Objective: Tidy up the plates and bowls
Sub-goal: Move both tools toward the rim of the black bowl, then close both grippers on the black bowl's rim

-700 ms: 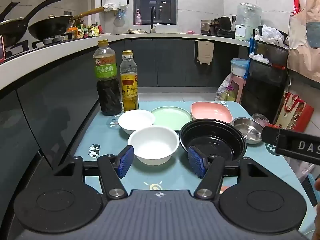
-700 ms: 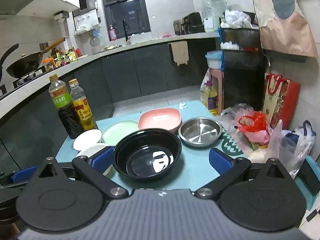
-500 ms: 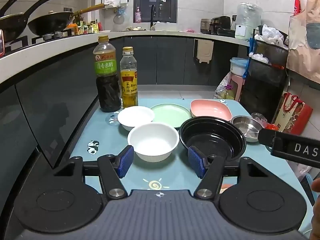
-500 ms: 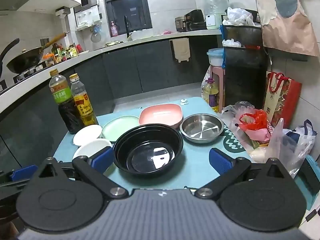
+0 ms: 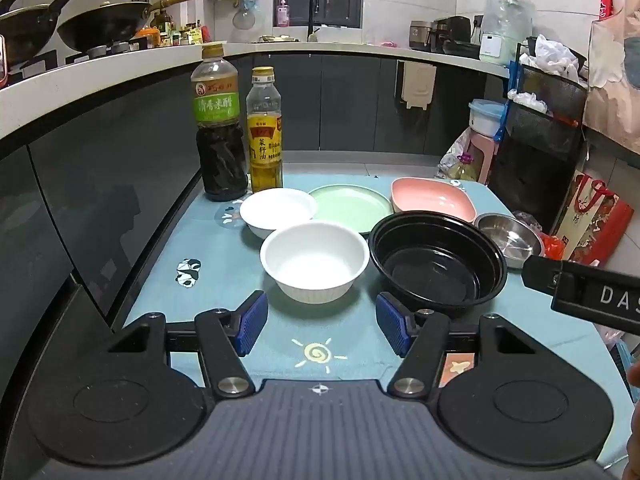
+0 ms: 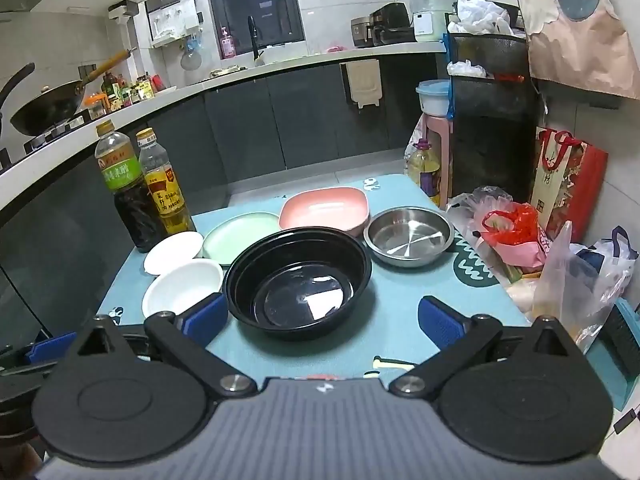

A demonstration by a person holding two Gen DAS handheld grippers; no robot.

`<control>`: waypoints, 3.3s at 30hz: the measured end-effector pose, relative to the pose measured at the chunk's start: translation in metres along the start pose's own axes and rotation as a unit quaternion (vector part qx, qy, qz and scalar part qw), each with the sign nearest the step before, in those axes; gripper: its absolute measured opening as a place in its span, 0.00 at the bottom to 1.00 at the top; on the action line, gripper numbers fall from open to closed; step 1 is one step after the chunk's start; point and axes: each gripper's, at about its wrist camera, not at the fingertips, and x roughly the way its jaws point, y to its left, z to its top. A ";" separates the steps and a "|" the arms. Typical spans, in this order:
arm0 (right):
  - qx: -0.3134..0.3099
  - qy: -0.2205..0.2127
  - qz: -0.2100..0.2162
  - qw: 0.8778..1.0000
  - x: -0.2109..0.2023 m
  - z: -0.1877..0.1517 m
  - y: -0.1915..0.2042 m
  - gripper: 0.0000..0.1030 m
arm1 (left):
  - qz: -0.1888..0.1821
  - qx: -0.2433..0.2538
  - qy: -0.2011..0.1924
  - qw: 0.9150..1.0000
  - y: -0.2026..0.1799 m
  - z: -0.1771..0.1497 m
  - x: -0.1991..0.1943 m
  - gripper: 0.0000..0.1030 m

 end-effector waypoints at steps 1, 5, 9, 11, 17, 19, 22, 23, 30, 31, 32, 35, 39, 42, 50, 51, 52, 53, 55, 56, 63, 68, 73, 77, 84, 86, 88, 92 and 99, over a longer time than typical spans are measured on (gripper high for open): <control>0.000 0.001 0.000 1.000 0.001 0.000 -0.001 0.48 | 0.000 -0.001 0.001 1.000 0.000 0.000 0.000 0.55; 0.001 0.005 0.000 1.000 0.002 0.001 -0.001 0.48 | 0.002 -0.004 0.004 1.000 0.002 -0.001 0.001 0.55; 0.000 0.007 0.001 1.000 0.002 0.000 -0.001 0.48 | 0.004 -0.005 0.005 1.000 0.000 0.000 0.004 0.55; 0.001 0.008 0.001 1.000 0.003 0.000 -0.001 0.48 | 0.006 -0.002 0.004 1.000 -0.001 -0.001 0.004 0.55; -0.003 0.010 0.004 1.000 0.004 0.001 0.001 0.48 | 0.007 -0.005 0.003 1.000 0.001 -0.001 0.003 0.55; -0.007 0.007 0.007 1.000 0.004 0.002 0.001 0.48 | 0.009 -0.011 0.001 1.000 0.003 0.000 0.004 0.55; -0.008 0.009 0.013 1.000 0.007 0.002 0.000 0.48 | 0.008 -0.010 0.005 1.000 0.002 -0.001 0.007 0.55; -0.006 0.012 0.014 1.000 0.009 0.001 0.000 0.48 | 0.006 -0.008 0.007 1.000 0.001 -0.001 0.009 0.55; 0.009 0.021 0.010 1.000 0.017 0.004 -0.007 0.48 | 0.000 0.007 0.016 1.000 -0.005 -0.002 0.016 0.51; 0.011 0.022 0.010 1.000 0.017 0.004 -0.008 0.48 | 0.000 0.009 0.018 1.000 -0.006 -0.002 0.017 0.51; 0.011 0.023 0.009 1.000 0.018 0.003 -0.008 0.48 | 0.000 0.010 0.018 1.000 -0.005 -0.003 0.016 0.51; 0.004 0.025 0.010 1.000 0.017 0.002 -0.005 0.48 | 0.002 0.000 0.014 1.000 -0.003 -0.002 0.016 0.51; 0.000 0.023 0.009 1.000 0.016 0.002 -0.008 0.48 | 0.001 -0.001 0.018 1.000 -0.006 -0.001 0.018 0.51; 0.008 0.019 0.008 1.000 0.016 0.005 -0.012 0.48 | 0.000 0.009 0.018 1.000 -0.009 0.000 0.017 0.51; 0.010 0.022 0.004 1.000 0.019 0.004 -0.013 0.48 | -0.012 0.013 0.015 1.000 -0.009 0.003 0.022 0.51; 0.012 0.022 0.002 1.000 0.020 0.004 -0.013 0.48 | -0.016 0.014 0.014 1.000 -0.009 0.003 0.023 0.51; 0.012 0.023 0.000 1.000 0.021 0.003 -0.014 0.48 | -0.019 0.014 0.014 1.000 -0.009 0.003 0.024 0.51; 0.011 0.026 -0.003 1.000 0.022 0.003 -0.014 0.48 | -0.022 0.015 0.015 1.000 -0.010 0.002 0.025 0.51; 0.011 0.031 -0.009 0.999 0.025 0.002 -0.014 0.48 | -0.029 0.014 0.019 0.999 -0.010 0.002 0.029 0.51; 0.011 0.032 -0.010 0.999 0.026 0.002 -0.013 0.48 | -0.030 0.013 0.019 0.999 -0.010 0.002 0.030 0.51; 0.010 0.036 -0.011 0.999 0.035 0.004 -0.012 0.48 | -0.020 0.007 0.026 0.999 -0.006 0.002 0.039 0.51; -0.001 0.046 0.003 0.999 0.042 0.003 -0.006 0.48 | -0.006 -0.007 0.024 1.000 0.002 0.004 0.040 0.50; -0.004 0.043 0.004 0.999 0.039 0.002 -0.010 0.48 | -0.006 -0.010 0.025 1.000 0.000 0.005 0.042 0.50; 0.008 0.048 -0.004 0.999 0.040 0.001 -0.019 0.48 | -0.013 -0.007 0.035 0.999 -0.006 0.004 0.046 0.50; 0.014 0.040 -0.015 0.999 0.042 0.002 -0.026 0.48 | -0.016 0.001 0.042 0.999 -0.014 0.004 0.053 0.50; 0.015 0.041 -0.014 0.999 0.046 0.004 -0.026 0.48 | -0.014 -0.001 0.045 0.999 -0.014 0.006 0.058 0.50; 0.016 0.044 -0.015 0.999 0.050 0.005 -0.027 0.48 | -0.013 -0.003 0.049 0.999 -0.014 0.008 0.062 0.50; 0.019 0.051 -0.018 0.998 0.060 0.007 -0.031 0.48 | -0.012 -0.006 0.055 0.998 -0.015 0.011 0.071 0.50; 0.026 0.063 -0.017 0.998 0.073 0.006 -0.034 0.48 | -0.019 -0.011 0.070 0.997 -0.015 0.011 0.084 0.50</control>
